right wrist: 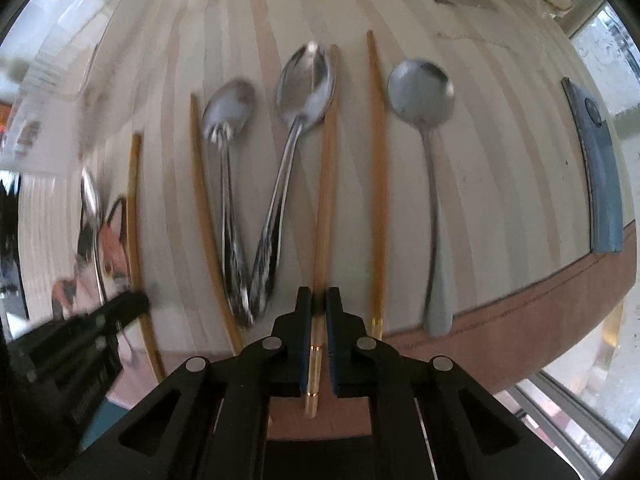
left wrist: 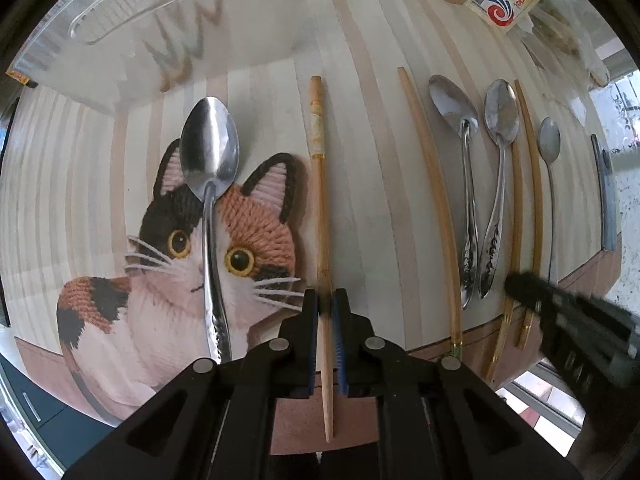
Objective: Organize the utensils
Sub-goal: 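Close the left tool on a chopstick while the right tool grasps another chopstick, then lift the held chopsticks off the cloth with both tools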
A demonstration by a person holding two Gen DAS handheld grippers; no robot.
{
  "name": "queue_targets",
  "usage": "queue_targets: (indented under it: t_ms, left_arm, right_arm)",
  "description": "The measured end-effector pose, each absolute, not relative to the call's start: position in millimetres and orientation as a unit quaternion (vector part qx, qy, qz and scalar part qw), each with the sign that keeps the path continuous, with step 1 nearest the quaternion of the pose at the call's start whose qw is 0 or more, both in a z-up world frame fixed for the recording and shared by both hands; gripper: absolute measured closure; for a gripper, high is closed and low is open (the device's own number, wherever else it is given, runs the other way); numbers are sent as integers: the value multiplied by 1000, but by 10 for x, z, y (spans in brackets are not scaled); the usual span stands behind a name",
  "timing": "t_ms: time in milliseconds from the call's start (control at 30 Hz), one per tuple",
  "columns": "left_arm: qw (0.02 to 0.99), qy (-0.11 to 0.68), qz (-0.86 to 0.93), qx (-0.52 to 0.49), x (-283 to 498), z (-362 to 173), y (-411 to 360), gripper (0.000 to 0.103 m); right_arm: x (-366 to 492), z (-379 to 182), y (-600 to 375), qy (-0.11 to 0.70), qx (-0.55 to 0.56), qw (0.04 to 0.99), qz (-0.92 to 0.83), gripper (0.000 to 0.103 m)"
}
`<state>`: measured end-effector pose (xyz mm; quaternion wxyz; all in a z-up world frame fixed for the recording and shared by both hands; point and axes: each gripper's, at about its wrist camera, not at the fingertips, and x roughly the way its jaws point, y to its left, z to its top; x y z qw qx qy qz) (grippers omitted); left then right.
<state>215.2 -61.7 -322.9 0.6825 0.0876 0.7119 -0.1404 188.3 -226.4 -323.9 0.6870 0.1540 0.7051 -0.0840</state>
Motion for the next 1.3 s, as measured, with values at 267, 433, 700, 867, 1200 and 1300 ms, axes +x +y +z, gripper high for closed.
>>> queue_targets:
  t_ms: [267, 433, 700, 867, 1200, 1300]
  left_arm:
    - [686, 705, -141, 114, 2301, -3152, -810, 94]
    - [688, 702, -141, 119, 2300, -3141, -918, 94]
    - [701, 688, -142, 121, 2258, -3056, -896, 99]
    - [724, 662, -146, 130, 2217, -2788, -926, 99]
    - [759, 621, -148, 129, 2280, -2233, -986, 99]
    - [763, 617, -146, 125, 2301, -2162, -983, 98]
  right_arm:
    - [1663, -3296, -2202, 717, 156, 675, -77, 95]
    - [1710, -3332, -2204, 722, 151, 671, -81, 95]
    - [1870, -3297, -2253, 709, 163, 680, -91, 96]
    - [1800, -3177, -2276, 694, 184, 691, -83, 96]
    - [1814, -2717, -2352, 654, 200, 726, -74, 96]
    - [1805, -2618, -2396, 642, 209, 734, -74, 103]
